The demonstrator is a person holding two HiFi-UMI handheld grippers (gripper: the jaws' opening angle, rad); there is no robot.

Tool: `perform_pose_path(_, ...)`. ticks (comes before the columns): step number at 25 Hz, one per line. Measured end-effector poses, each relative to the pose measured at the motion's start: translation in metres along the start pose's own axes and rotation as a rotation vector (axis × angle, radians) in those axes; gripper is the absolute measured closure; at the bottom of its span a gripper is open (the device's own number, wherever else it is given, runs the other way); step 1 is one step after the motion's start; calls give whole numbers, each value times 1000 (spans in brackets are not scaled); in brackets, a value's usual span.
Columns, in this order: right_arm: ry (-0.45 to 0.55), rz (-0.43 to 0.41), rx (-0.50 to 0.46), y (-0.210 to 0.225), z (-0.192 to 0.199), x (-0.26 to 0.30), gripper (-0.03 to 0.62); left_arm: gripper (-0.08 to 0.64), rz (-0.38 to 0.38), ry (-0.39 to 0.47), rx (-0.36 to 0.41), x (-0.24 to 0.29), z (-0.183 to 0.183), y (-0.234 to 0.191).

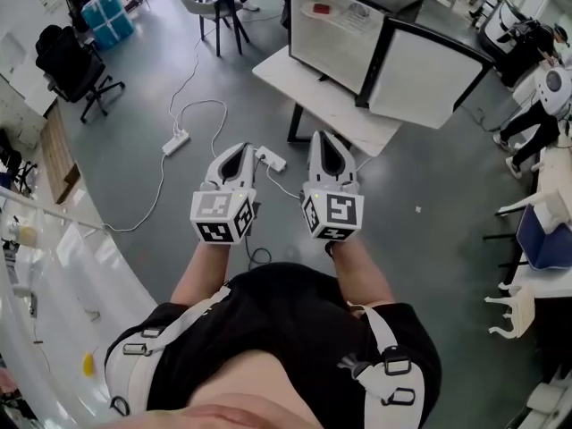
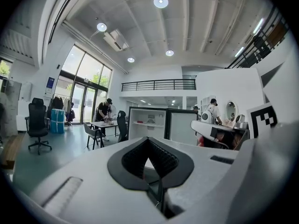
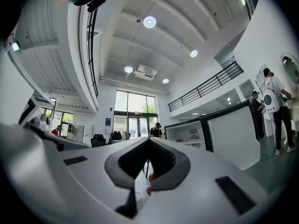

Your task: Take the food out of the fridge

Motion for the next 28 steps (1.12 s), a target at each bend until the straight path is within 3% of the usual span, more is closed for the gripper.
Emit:
perform_pose_path(9,-8,73,4,-31,18,13,584,561,69,1,-24,4,2,-48)
perform_pose_path(14,-13,95,-36,-34,25,29,584,561,64,-38,51,20,11,-58)
perform_pose_path(17,-20,100,-21,-32,33,47,584,561,77,-46,25,34,15,-69)
perform_pose_path(28,30,94,-2,2,43,168,584,561,42,-31,56,146,-5,-126)
Point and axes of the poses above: the fingertips, and each gripper's own axes: x forward along the fingers, y to its right, z out of its underside, the point moved 6 cm from there along -x, backward along the fingers, and after that the axes turned 14 degrees about z, right-handed, at the moved point
